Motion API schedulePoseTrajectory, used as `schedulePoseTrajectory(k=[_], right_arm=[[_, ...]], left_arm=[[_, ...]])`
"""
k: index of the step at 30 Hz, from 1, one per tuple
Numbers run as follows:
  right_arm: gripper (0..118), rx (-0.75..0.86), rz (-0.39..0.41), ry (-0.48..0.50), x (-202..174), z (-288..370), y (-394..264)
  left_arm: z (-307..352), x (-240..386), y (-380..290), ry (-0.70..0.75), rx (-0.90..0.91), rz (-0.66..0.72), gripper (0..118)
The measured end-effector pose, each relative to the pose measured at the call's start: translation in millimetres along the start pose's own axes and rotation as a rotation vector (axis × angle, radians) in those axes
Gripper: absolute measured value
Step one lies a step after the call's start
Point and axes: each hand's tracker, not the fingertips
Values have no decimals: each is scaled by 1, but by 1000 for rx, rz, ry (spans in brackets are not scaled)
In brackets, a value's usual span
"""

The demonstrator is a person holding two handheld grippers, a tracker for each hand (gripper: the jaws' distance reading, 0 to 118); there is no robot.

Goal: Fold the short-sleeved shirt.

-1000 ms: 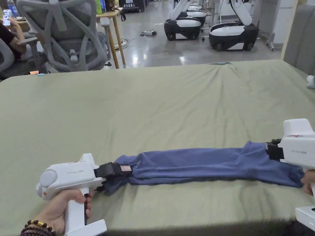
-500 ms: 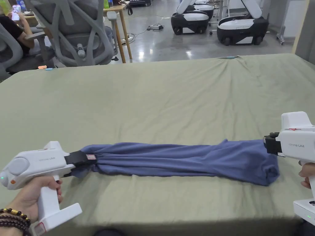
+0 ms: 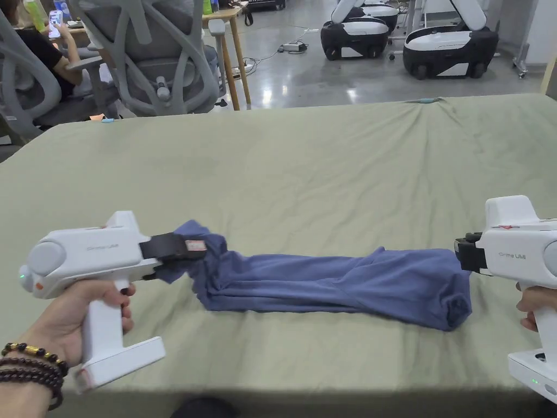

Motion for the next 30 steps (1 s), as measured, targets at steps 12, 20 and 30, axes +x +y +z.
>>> schedulePoseTrajectory(k=[12, 20, 30], right_arm=[[0, -11, -26, -11, 20, 16, -20], [0, -38, -35, 23, 19, 13, -29], [0, -27, -12, 63, 10, 16, -27]], left_arm=[[-146, 35, -48, 122, -283, -16, 28], [-81, 87, -28, 23, -38, -177, 116], [-66, 33, -44, 171, -173, -204, 0]])
